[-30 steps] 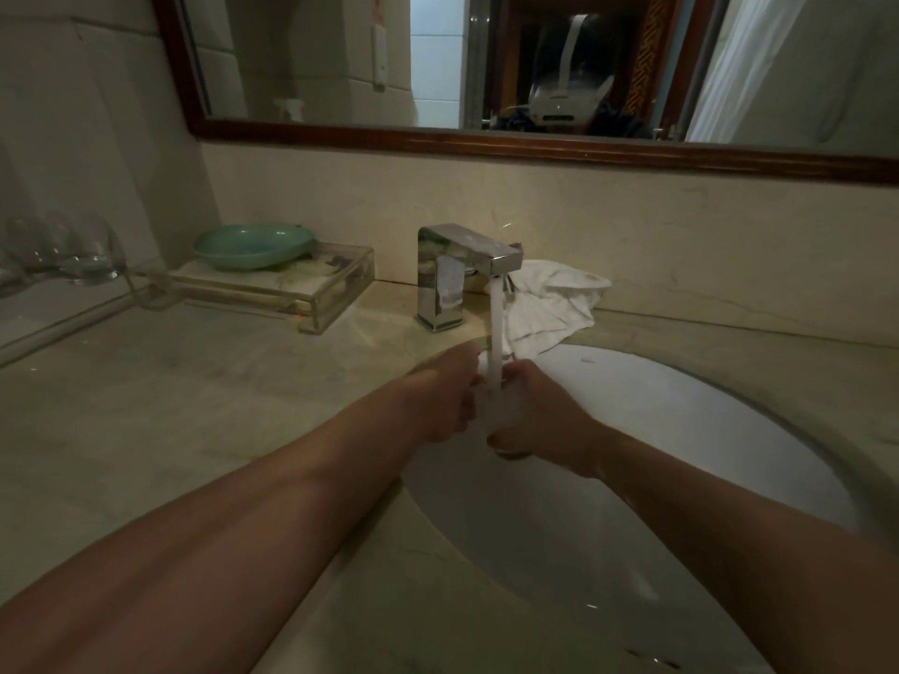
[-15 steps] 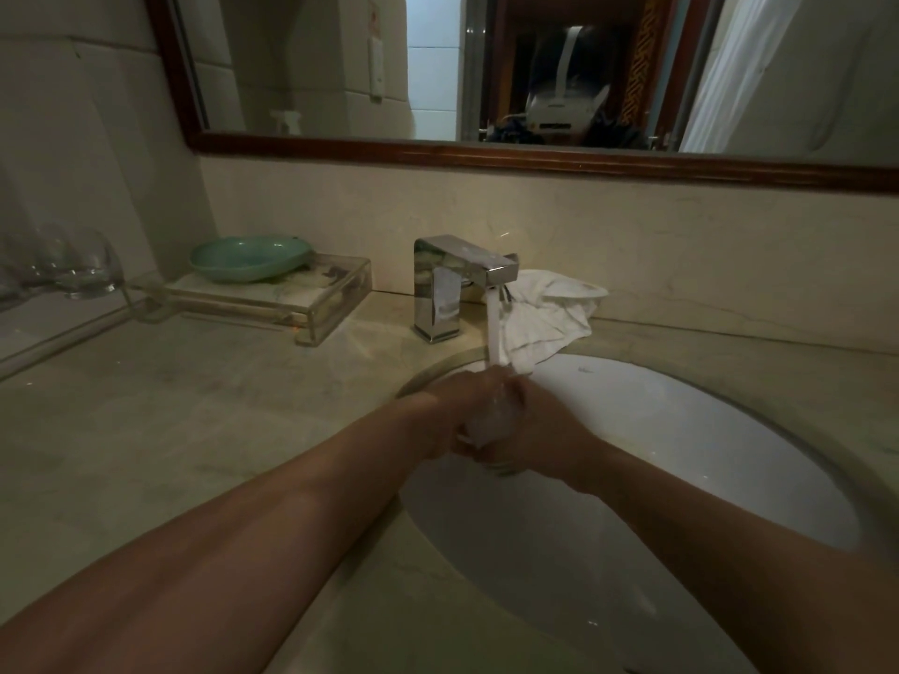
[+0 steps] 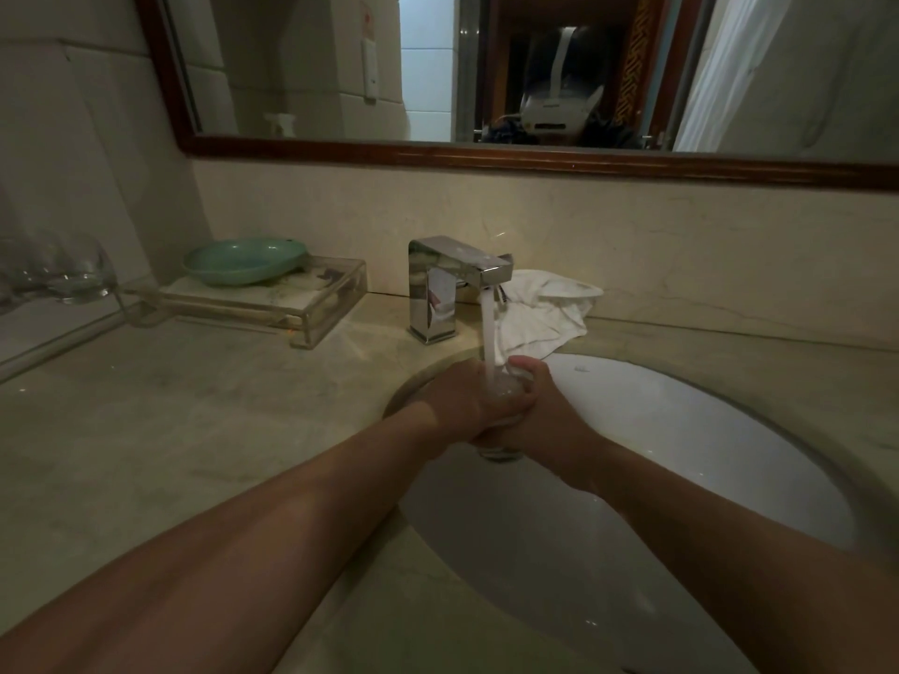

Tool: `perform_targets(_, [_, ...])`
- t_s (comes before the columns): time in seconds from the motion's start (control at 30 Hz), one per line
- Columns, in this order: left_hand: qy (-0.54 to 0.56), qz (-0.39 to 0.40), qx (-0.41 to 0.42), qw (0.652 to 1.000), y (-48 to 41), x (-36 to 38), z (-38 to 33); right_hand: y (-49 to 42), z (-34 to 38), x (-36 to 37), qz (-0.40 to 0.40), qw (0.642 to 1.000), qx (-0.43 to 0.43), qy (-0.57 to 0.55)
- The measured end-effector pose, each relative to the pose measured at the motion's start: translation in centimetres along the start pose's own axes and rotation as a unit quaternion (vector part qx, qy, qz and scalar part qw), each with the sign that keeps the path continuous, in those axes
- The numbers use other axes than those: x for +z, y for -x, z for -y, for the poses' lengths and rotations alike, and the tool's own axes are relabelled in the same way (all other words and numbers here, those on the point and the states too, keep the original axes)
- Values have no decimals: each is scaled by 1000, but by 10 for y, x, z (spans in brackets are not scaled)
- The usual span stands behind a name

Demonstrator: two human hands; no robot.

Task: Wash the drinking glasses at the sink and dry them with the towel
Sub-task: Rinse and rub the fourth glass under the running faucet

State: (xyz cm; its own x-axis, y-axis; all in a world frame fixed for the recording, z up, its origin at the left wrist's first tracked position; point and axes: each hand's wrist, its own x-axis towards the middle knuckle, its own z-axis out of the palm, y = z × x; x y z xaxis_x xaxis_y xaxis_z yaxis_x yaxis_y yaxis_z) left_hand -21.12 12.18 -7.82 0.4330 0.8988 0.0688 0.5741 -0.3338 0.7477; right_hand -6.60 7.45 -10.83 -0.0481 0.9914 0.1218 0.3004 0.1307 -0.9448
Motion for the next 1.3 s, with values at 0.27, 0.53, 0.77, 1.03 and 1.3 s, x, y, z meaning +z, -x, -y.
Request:
perform_targets(0.27, [54,-3,34,998,3,-4,-8,-17,25,-34,-106,994,11,-4])
perform_targets(0.53, [-46,-69,35,996,1,-5,-5,-64,65,-25,-98,994,-30,-39])
perform_targets(0.77, [-52,-98,14,994,0,-4,-5,-84,62,-18,-120,990,-18,-77])
perform_targets(1.03, [-60,-89,21,994,7,-5,-11,-65,81,-18,-99,989,-28,-106])
perform_targets(1.3, [3,-47,4,999,17,-7,-24,-4,60,-45,46,992,53,108])
